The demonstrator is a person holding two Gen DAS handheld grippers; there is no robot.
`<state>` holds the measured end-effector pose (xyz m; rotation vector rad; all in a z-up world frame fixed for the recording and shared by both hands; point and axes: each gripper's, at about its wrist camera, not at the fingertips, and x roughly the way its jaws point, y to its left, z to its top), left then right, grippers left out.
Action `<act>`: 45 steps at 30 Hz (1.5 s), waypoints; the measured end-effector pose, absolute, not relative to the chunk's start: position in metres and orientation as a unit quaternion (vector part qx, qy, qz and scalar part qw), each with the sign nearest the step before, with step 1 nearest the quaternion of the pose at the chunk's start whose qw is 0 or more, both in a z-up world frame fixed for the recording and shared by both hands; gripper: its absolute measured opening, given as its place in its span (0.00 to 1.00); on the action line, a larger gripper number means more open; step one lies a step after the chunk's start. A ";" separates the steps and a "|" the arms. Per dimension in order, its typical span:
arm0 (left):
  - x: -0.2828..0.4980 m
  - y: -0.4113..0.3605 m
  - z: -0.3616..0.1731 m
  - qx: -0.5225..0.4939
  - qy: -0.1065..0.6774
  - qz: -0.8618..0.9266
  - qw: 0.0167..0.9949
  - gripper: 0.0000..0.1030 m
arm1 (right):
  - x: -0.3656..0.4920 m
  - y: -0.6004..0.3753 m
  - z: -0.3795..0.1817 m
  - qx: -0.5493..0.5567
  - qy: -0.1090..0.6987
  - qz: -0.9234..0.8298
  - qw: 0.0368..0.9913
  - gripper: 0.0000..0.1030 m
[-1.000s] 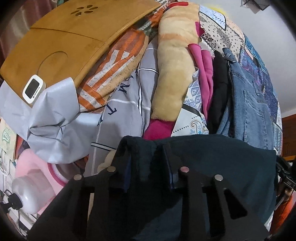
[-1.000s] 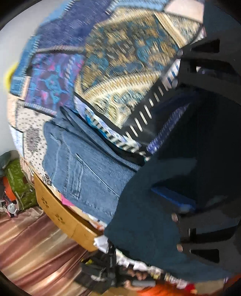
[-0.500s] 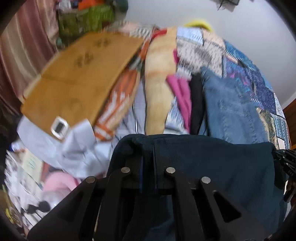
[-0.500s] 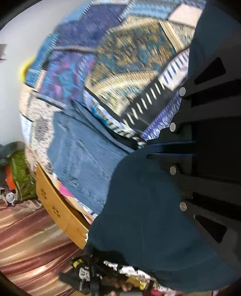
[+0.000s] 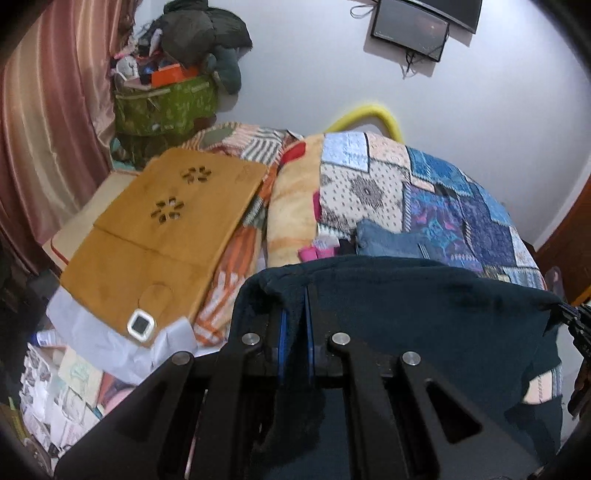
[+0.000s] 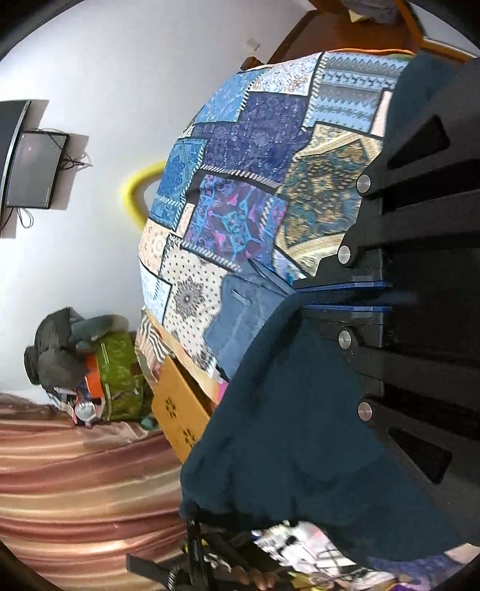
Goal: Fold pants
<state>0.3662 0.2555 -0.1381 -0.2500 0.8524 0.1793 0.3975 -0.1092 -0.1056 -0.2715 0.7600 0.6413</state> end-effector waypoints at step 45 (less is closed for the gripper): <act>0.123 0.222 -0.235 -0.098 0.491 0.148 0.853 0.11 | 0.175 -0.140 -0.161 -0.043 0.425 0.339 0.839 0.10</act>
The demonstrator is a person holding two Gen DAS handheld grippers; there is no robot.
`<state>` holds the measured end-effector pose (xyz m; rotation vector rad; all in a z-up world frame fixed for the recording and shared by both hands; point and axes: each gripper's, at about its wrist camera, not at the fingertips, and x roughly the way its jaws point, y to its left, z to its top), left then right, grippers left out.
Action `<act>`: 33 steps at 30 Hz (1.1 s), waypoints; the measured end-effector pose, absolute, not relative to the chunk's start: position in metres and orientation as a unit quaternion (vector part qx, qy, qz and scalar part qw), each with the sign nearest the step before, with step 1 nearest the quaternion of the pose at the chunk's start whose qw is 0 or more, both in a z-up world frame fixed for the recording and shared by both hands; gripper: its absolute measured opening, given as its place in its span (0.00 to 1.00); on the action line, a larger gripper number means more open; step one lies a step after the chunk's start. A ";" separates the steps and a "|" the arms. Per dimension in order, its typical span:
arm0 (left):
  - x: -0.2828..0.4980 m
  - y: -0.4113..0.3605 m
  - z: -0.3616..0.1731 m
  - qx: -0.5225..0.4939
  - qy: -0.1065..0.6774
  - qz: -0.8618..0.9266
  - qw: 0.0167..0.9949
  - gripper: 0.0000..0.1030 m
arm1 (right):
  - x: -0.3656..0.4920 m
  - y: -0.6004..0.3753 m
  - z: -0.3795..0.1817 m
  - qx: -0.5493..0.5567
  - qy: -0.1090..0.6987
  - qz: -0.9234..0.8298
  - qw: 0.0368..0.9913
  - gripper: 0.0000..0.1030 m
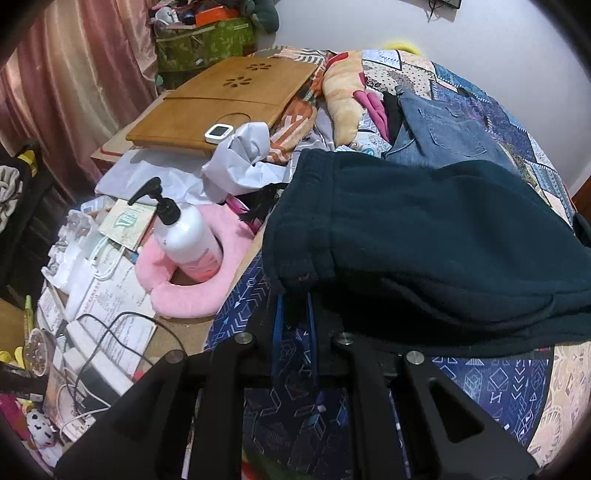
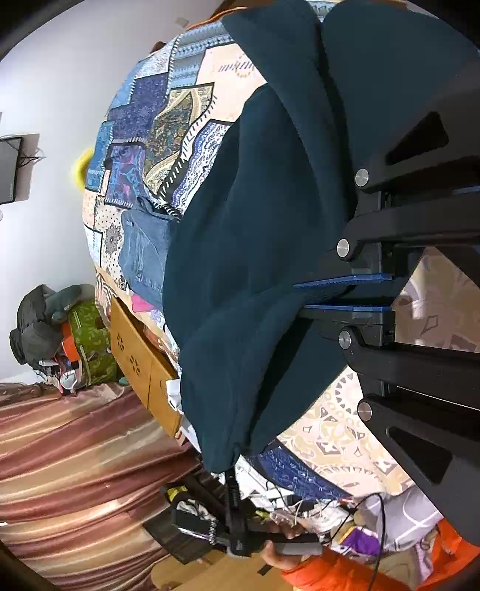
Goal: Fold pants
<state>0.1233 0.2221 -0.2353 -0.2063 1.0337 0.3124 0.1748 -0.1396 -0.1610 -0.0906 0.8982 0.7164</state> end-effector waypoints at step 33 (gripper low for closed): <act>0.283 0.115 -0.167 -0.030 0.452 0.081 0.888 0.89 | 0.364 -0.389 -0.145 0.105 0.476 0.048 0.872 0.64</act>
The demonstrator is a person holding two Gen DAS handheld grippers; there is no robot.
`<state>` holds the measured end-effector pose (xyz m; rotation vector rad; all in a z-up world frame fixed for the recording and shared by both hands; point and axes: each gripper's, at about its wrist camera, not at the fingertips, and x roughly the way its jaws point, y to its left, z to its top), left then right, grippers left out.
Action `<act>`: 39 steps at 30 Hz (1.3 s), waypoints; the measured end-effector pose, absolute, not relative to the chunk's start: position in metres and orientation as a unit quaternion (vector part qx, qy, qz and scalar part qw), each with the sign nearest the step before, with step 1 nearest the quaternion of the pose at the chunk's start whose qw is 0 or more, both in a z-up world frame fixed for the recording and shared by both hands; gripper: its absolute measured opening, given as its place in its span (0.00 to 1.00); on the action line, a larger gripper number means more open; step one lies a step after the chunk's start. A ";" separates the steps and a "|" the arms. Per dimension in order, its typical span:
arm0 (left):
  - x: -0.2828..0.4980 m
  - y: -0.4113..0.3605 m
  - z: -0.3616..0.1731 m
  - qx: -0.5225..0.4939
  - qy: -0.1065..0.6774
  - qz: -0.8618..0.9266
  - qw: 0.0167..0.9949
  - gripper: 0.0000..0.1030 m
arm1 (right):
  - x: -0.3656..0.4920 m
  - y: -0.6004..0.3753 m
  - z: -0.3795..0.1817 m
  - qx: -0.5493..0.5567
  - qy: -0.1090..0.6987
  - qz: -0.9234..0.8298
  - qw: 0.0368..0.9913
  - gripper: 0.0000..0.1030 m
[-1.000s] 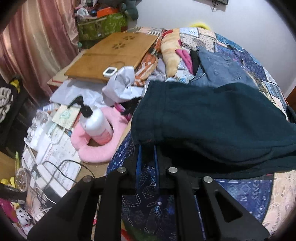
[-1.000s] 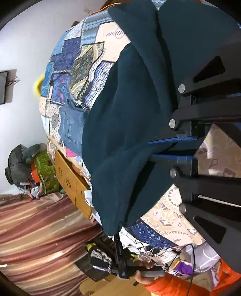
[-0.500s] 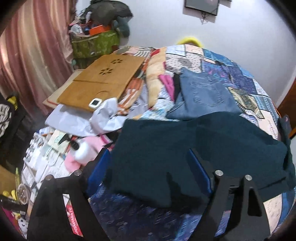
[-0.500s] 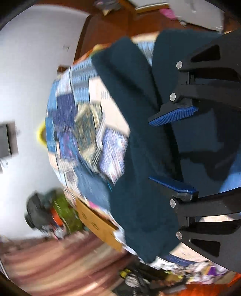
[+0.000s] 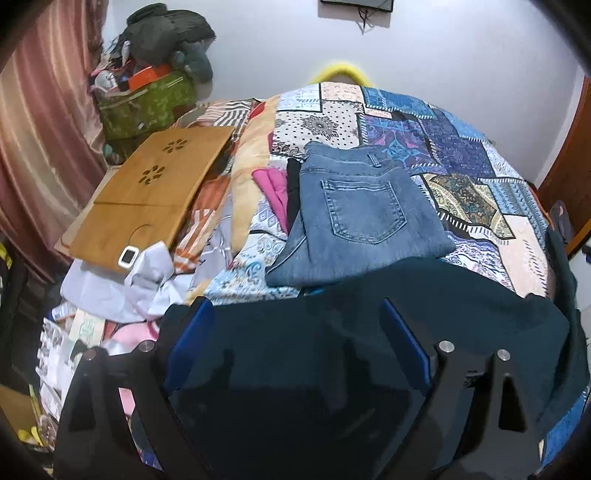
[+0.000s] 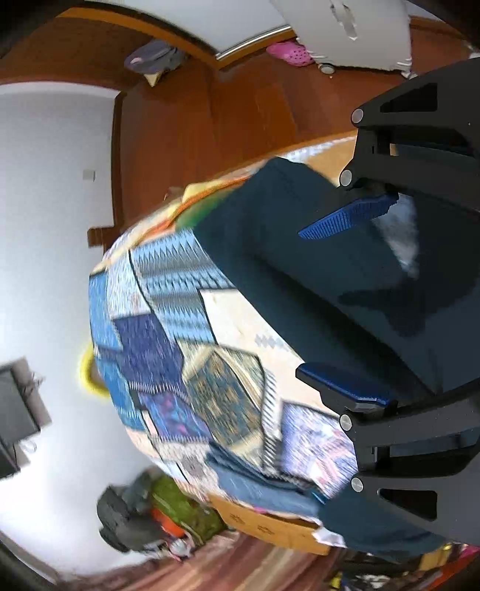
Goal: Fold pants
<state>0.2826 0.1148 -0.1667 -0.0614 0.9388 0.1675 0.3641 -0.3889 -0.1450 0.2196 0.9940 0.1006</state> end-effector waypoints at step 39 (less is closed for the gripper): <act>0.281 -0.017 -0.188 0.040 0.507 -0.049 0.860 0.89 | 0.296 -0.468 -0.055 0.093 0.336 0.029 0.937 0.10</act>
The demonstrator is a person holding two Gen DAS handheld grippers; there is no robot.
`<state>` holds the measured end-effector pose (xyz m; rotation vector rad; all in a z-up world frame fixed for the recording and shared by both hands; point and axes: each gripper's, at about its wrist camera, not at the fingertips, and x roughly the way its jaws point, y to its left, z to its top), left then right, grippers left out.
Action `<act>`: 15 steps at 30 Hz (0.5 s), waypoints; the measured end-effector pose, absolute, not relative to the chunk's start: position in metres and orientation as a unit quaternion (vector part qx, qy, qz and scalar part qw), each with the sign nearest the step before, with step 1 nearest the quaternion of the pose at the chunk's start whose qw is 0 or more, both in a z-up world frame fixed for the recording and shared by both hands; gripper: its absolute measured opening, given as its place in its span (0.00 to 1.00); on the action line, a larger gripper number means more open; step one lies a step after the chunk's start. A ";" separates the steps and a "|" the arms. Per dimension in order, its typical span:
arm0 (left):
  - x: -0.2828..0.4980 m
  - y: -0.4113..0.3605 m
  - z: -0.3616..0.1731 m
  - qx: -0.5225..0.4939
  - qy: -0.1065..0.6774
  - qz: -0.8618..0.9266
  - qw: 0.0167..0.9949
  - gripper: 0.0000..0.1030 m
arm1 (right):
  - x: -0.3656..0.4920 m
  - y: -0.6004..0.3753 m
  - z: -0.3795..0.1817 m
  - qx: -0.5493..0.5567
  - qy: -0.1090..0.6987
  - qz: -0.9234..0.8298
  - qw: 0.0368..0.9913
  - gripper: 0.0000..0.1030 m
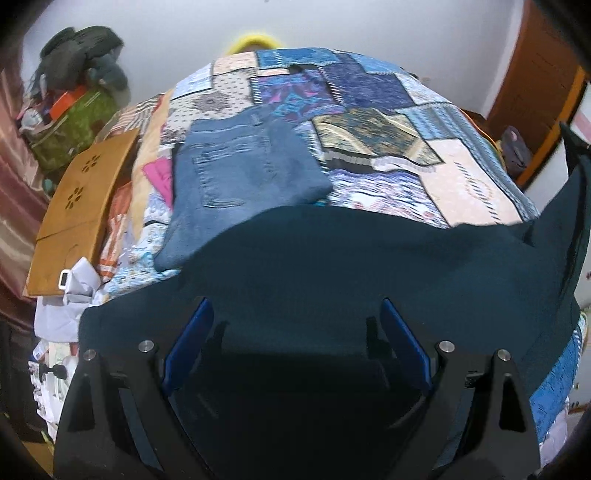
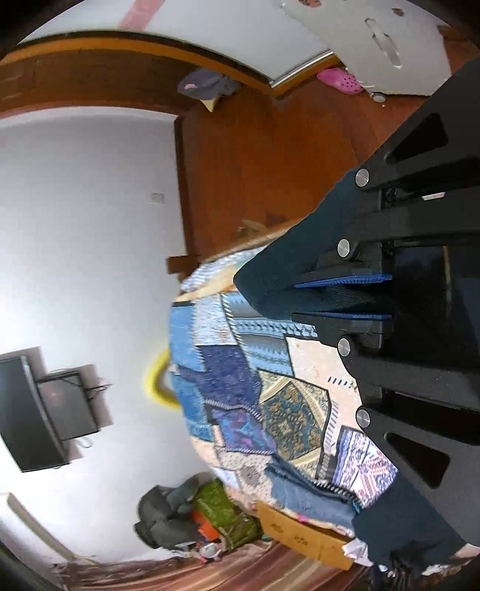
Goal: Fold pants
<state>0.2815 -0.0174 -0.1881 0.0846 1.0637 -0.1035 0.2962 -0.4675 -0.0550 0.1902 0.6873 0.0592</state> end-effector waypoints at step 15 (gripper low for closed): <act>0.256 -0.102 -0.208 0.087 0.529 -0.120 0.836 0.89 | 0.222 -0.524 -0.111 0.164 0.369 -0.012 0.915 0.08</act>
